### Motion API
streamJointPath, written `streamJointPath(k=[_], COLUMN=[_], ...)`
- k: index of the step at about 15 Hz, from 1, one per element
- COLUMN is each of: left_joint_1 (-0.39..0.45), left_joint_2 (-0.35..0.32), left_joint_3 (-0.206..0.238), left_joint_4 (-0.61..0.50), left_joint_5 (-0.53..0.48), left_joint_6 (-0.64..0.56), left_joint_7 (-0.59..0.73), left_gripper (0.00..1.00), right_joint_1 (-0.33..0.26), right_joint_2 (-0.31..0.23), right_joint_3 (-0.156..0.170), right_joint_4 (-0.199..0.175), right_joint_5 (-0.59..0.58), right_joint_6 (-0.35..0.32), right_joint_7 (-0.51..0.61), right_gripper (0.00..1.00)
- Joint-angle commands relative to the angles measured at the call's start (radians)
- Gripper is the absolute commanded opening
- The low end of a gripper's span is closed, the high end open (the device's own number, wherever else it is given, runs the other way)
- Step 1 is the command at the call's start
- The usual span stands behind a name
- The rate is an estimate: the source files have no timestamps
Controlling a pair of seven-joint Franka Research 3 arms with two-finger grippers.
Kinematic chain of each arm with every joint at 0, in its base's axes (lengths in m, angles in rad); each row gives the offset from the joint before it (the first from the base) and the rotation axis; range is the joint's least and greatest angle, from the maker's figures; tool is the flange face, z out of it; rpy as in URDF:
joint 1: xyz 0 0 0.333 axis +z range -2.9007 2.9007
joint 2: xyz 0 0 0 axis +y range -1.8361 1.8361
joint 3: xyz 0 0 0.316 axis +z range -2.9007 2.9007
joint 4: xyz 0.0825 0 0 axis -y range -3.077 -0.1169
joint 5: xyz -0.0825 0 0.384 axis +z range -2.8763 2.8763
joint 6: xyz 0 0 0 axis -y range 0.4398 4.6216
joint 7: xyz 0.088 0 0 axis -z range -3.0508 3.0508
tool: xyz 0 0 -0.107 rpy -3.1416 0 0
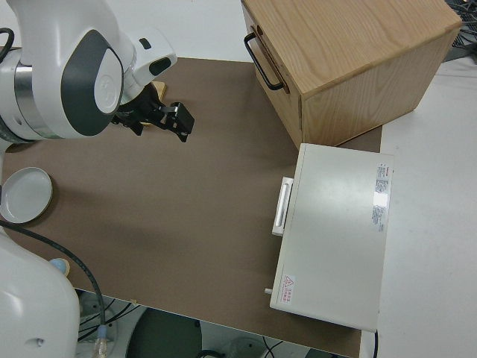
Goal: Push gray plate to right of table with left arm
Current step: 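Move the left gripper down beside the gray plate's edge nearest the wooden rack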
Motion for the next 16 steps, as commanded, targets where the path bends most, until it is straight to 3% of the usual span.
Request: streamJointPath(k=[1,8,13,16], left_joint_1=[0.019,0.056,0.058,0.053], left_joint_2=[-0.022,-0.053,-0.082,-0.151], left_joint_3=[0.004,-0.005,-0.007,-0.008], left_joint_4=[-0.125,-0.367,-0.563,-0.689], left_joint_5=[-0.027,-0.041,-0.053,-0.061], left_joint_6=[0.032,0.121,0.330,0.416], left_joint_7=[0.003,0.000,0.010,0.010], left_gripper=[0.99,0.99,0.98,0.98], right_joint_1=[-0.030,-0.030,-0.030,-0.030], right_joint_2=[-0.028,-0.028,-0.028,-0.028], right_joint_3=[0.018,0.018,0.018,0.020], right_joint_4=[-0.027,-0.027,-0.027,-0.027], right_joint_5=[0.022,0.022,0.022,0.022], right_joint_6=[-0.001,-0.001,-0.001,-0.001], right_joint_7=[0.012,0.012,0.012,0.010], right_gripper=[0.996,0.996,0.996,0.996])
